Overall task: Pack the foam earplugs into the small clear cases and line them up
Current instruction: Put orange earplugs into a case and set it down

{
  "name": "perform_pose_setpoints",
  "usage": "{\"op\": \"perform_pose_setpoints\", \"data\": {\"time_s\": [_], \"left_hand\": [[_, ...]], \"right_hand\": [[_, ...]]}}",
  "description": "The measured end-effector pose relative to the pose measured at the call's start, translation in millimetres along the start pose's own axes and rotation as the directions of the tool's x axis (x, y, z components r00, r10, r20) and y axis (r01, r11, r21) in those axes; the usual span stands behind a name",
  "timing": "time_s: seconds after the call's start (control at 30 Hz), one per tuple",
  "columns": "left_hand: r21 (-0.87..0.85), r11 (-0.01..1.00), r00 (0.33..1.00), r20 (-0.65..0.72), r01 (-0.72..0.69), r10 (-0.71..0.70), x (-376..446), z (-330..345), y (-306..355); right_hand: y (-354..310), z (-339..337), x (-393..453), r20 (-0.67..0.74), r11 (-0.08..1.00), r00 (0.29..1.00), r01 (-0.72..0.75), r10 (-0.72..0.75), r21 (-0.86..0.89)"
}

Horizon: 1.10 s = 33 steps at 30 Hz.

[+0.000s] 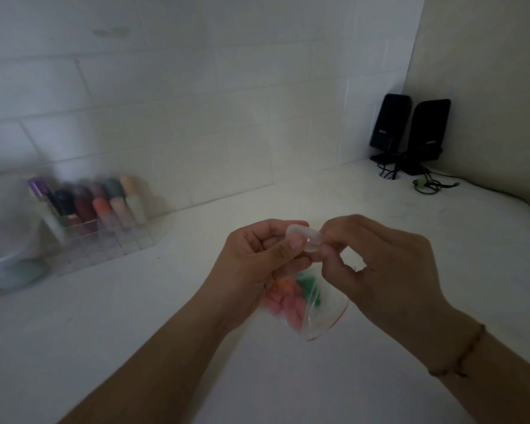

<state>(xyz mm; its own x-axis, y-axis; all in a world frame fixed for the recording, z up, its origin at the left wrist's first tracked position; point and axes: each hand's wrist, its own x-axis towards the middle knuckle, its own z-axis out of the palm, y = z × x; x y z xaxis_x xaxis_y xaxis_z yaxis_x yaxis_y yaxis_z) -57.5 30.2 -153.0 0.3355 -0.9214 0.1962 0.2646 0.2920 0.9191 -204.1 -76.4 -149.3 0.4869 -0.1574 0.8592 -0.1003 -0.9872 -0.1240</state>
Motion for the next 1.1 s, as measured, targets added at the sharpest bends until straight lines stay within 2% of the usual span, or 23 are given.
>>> {"op": "perform_pose_setpoints", "data": {"time_s": [0.07,0.13,0.2,0.27,0.37,0.4,0.43,0.5,0.57,0.67,0.73,0.83,0.93,1.1], "left_hand": [[0.046,0.999,1.0,0.026,0.008,-0.01,0,-2,1],[0.202,0.979,0.997,0.073,0.009,-0.025,-1,-4,1],[0.257,0.966,0.989,0.137,0.019,-0.056,-2,-4,2],[0.138,0.989,0.991,0.113,0.052,-0.068,-1,-4,7],[-0.144,0.987,0.99,-0.109,0.07,-0.086,7,-15,20],[-0.21,0.976,0.979,-0.182,0.057,-0.096,9,-22,23],[-0.264,0.964,0.965,-0.238,0.045,-0.11,11,-28,26],[-0.33,0.943,0.939,-0.312,0.04,-0.148,12,-38,28],[-0.372,0.927,0.921,-0.344,0.047,-0.185,12,-43,27],[-0.412,0.91,0.907,-0.364,0.049,-0.214,14,-46,24],[-0.413,0.909,0.895,-0.386,0.049,-0.224,15,-47,22],[-0.403,0.913,0.883,-0.405,0.061,-0.237,15,-45,22],[-0.408,0.91,0.881,-0.405,0.065,-0.244,14,-44,22],[-0.404,0.912,0.879,-0.407,0.07,-0.248,14,-42,21]], "right_hand": [[-3,-1,-1,-0.011,0.993,0.996,-0.092,0.093,0.076],[-5,-1,0,0.001,0.953,0.977,-0.209,0.214,0.22],[-6,-1,1,0.046,0.927,0.971,-0.237,0.234,0.291],[-6,-1,1,0.083,0.939,0.977,-0.21,0.194,0.273],[-1,-15,4,0.1,0.958,0.979,-0.195,0.177,0.211],[2,-23,5,0.173,0.957,0.966,-0.223,0.191,0.184],[5,-29,6,0.306,0.959,0.931,-0.249,0.199,0.133],[10,-34,0,0.61,0.983,0.778,-0.184,0.154,-0.014],[17,-31,-8,0.716,0.994,0.69,-0.104,0.103,-0.042],[18,-19,-15,0.767,0.995,0.637,-0.095,0.072,-0.015],[15,-14,-18,0.76,0.998,0.648,-0.052,0.053,-0.025],[7,-7,-25,0.698,0.997,0.716,0.064,-0.013,-0.047],[2,0,-28,0.654,0.987,0.755,0.132,-0.044,-0.086],[-4,8,-31,0.649,0.972,0.755,0.207,-0.088,-0.109]]}}
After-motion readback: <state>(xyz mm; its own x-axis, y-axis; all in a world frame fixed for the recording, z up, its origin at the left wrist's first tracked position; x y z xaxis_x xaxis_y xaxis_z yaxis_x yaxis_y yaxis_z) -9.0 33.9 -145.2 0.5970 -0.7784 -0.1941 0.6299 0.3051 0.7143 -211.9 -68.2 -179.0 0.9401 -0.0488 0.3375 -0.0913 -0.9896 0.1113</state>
